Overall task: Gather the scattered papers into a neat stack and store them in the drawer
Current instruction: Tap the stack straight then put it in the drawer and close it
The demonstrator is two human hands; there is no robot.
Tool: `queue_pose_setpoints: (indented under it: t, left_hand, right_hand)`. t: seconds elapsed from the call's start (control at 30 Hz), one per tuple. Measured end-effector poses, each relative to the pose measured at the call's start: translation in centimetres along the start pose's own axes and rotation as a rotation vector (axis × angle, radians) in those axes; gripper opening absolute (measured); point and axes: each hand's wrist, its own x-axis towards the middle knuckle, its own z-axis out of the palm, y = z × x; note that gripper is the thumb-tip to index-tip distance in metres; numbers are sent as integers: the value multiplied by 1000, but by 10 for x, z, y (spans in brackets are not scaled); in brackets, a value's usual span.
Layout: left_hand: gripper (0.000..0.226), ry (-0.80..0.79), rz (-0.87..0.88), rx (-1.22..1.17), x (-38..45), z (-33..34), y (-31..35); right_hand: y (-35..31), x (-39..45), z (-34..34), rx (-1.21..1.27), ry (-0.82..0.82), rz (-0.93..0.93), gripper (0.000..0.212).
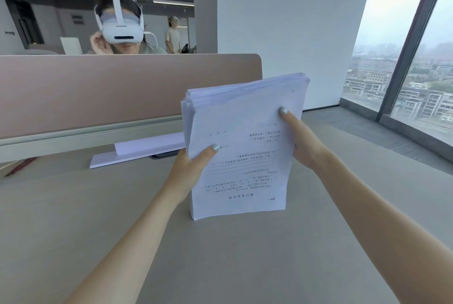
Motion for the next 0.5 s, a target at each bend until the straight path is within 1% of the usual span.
queue_pose_setpoints:
  t: [0.07,0.1,0.17,0.2,0.27,0.33,0.43,0.5]
  left_hand:
    - [13,149,72,77,2,7,6]
    - [16,243,109,84,3,11,11]
    - [17,363,160,33,9,15,22]
    - [17,376,169,2,12,15,28]
    - [17,338,146,-15,14,13,34]
    - [14,267,114,23,13,7,33]
    - [9,171,64,-11,9,-4,34]
    - [12,156,4,-34,10,-9,39]
  right_hand:
    - [-5,-2,8,79,33,-27,30]
    - [-11,-2,12,97,46,-60,22]
    - [-24,-3,22,99,46,-144,14]
    - [-30,-2,26,85,41,-183,14]
    - [-34,0,29,57,58,-225,12]
    - [-28,2,28,24,69,-212,12]
    - [-13,0,27,30,74,-173,25]
    - [-12,-2,26,39,70,-173,32]
